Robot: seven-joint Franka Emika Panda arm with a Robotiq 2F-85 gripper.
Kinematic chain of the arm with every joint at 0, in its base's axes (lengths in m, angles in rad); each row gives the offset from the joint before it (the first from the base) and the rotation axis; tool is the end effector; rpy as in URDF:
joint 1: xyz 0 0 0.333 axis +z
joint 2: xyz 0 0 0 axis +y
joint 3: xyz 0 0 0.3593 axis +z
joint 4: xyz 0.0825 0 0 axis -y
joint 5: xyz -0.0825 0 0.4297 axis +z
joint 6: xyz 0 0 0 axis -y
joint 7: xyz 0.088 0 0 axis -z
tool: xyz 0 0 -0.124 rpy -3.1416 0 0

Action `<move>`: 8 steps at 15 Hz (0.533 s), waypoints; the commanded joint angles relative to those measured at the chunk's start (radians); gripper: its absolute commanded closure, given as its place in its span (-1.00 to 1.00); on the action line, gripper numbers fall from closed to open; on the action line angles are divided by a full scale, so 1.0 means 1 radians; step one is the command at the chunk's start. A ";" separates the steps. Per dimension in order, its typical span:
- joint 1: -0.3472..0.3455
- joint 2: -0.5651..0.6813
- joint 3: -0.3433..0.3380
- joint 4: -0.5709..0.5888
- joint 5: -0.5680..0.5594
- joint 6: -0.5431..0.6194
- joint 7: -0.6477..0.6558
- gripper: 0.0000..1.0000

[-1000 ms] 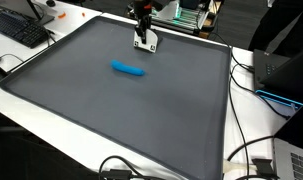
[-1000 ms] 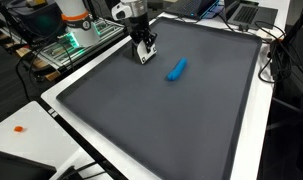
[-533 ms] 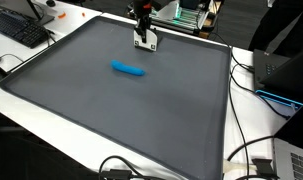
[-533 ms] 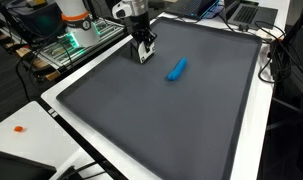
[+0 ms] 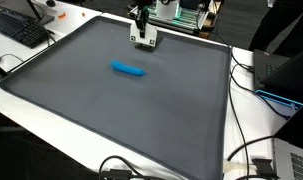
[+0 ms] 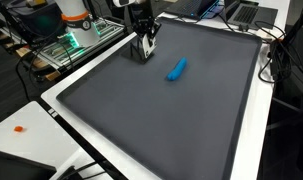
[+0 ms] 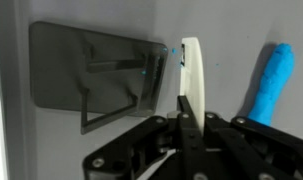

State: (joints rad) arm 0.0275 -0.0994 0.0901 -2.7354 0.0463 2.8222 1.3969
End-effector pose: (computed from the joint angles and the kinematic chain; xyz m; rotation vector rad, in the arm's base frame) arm 0.4334 0.0482 0.2570 -2.3692 1.8416 -0.1934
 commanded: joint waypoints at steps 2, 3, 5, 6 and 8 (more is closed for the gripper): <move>0.041 -0.067 0.017 0.050 0.020 -0.097 -0.221 0.98; 0.055 -0.059 0.017 0.081 0.039 -0.111 -0.283 0.98; 0.069 -0.036 0.019 0.144 0.045 -0.152 -0.393 0.98; 0.071 -0.017 0.021 0.183 0.037 -0.178 -0.442 0.98; 0.077 0.022 0.022 0.256 0.037 -0.223 -0.552 0.98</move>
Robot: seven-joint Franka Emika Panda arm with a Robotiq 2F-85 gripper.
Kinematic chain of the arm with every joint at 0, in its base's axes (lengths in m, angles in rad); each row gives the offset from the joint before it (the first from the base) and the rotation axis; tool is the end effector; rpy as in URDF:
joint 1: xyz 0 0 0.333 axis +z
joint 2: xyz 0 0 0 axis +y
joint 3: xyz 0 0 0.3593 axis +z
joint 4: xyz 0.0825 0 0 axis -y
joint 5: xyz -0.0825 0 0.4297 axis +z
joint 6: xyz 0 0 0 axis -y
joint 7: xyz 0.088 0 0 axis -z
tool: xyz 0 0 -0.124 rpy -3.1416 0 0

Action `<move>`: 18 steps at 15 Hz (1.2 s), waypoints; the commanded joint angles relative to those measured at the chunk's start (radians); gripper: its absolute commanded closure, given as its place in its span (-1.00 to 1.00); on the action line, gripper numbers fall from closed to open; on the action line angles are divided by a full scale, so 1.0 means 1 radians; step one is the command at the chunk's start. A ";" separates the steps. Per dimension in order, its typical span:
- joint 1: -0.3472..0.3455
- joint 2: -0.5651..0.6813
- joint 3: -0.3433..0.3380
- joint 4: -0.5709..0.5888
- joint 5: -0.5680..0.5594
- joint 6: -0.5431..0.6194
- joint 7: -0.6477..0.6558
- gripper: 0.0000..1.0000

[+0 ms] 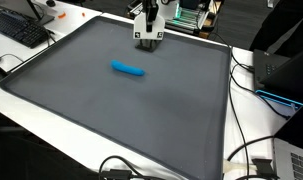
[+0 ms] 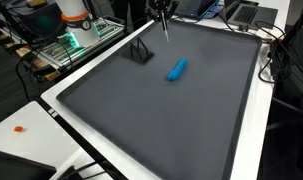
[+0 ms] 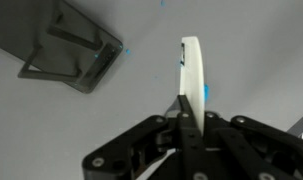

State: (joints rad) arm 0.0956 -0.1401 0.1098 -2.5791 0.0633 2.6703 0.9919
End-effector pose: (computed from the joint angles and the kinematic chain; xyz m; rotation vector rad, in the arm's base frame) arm 0.4764 0.0972 0.3247 -2.7247 1.2149 -0.2690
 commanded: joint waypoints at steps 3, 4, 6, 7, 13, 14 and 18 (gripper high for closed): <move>0.011 0.138 0.004 0.210 0.013 -0.145 -0.305 0.98; 0.010 0.168 0.004 0.249 0.005 -0.175 -0.351 0.98; 0.011 0.221 0.003 0.314 -0.017 -0.231 -0.436 0.98; 0.013 0.244 0.001 0.344 -0.032 -0.259 -0.474 0.98; 0.017 0.330 -0.017 0.467 -0.102 -0.401 -0.671 0.98; 0.016 0.337 -0.020 0.477 -0.109 -0.405 -0.690 0.98; 0.020 0.332 -0.028 0.469 -0.095 -0.370 -0.668 0.93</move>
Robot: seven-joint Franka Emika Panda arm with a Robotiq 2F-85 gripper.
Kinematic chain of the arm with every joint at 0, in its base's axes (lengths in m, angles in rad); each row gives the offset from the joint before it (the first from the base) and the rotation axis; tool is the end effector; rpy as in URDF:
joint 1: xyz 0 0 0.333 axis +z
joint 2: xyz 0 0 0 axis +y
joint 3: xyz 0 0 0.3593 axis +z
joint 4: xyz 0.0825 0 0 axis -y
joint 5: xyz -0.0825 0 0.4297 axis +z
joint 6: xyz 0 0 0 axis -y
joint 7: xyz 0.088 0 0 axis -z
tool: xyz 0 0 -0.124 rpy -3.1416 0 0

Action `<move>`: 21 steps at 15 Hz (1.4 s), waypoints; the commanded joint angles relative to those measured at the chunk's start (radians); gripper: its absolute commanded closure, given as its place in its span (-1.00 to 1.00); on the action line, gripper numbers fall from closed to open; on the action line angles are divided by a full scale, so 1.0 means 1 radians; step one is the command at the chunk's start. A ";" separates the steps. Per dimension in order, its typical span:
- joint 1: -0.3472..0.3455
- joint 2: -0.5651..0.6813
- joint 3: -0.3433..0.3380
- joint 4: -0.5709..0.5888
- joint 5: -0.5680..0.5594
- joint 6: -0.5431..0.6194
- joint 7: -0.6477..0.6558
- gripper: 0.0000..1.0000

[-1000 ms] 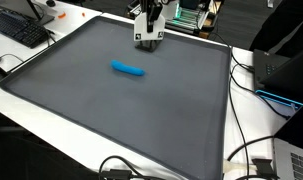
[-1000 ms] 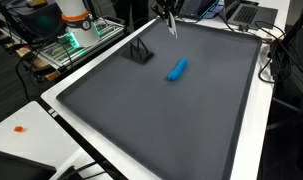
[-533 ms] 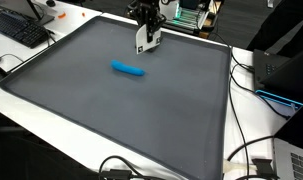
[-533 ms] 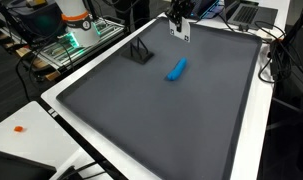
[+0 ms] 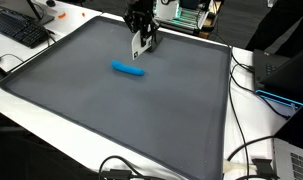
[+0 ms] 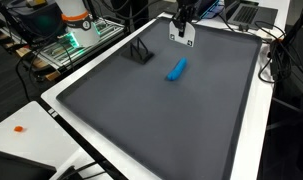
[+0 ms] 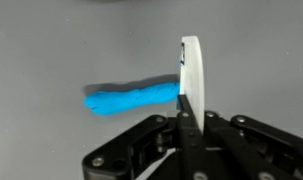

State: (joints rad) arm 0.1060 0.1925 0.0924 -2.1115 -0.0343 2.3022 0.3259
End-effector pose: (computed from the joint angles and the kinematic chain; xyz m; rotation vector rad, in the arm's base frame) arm 0.6004 0.1187 0.3199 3.1294 -0.1664 0.0020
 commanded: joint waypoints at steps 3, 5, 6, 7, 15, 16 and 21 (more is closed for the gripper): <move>0.010 0.002 -0.011 0.005 0.001 -0.002 -0.003 0.93; 0.010 0.003 -0.011 0.006 0.000 -0.002 -0.003 0.98; 0.004 0.019 -0.007 0.011 0.013 -0.001 -0.042 0.98; -0.001 0.039 -0.004 0.019 0.027 0.001 -0.076 0.98; 0.001 0.162 -0.010 0.103 -0.001 0.007 -0.242 0.98; 0.000 0.178 -0.010 0.115 0.000 0.009 -0.248 0.98; 0.008 0.237 -0.031 0.154 -0.032 0.038 -0.241 0.98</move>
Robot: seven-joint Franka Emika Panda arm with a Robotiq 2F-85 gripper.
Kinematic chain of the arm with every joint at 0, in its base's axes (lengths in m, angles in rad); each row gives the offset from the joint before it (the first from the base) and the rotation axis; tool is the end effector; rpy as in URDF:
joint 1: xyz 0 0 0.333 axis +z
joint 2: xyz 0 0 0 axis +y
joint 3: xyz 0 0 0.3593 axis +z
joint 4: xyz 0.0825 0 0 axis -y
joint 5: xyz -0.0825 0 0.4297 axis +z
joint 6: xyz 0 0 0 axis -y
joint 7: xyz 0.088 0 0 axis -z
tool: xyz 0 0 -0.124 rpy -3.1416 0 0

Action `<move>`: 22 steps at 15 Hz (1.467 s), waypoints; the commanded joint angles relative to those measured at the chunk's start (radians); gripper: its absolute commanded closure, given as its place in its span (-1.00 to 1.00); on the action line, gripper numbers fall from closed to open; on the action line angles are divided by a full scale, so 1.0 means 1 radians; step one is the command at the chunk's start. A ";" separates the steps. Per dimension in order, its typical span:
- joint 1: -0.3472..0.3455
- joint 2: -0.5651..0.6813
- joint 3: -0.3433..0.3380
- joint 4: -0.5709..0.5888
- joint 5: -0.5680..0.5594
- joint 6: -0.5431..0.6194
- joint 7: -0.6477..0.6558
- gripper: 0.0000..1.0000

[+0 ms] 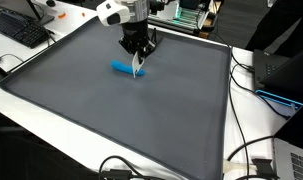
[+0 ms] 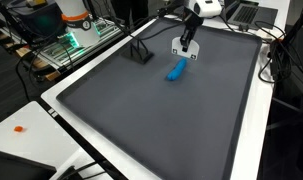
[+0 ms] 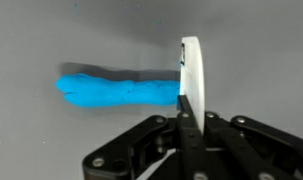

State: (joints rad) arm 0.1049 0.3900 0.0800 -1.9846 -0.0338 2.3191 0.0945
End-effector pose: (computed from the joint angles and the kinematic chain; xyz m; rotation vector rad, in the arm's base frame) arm 0.6410 0.1173 0.2539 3.1346 0.1709 -0.0853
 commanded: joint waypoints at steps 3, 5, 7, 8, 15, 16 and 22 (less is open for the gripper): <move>0.015 0.061 -0.030 0.042 -0.062 0.026 -0.008 0.98; 0.015 0.070 -0.027 0.044 -0.063 0.030 -0.013 0.98; 0.015 0.078 -0.024 0.037 -0.059 0.038 -0.018 0.98; 0.014 0.082 -0.023 0.030 -0.056 0.043 -0.021 0.98; 0.006 0.087 -0.018 -0.016 -0.038 0.082 -0.031 0.98; 0.006 0.088 -0.018 -0.022 -0.036 0.093 -0.031 0.98; -0.017 0.087 0.032 -0.022 0.062 0.068 -0.073 0.98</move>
State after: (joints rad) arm 0.1073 0.4586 0.0725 -1.9797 -0.0468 2.3813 0.0707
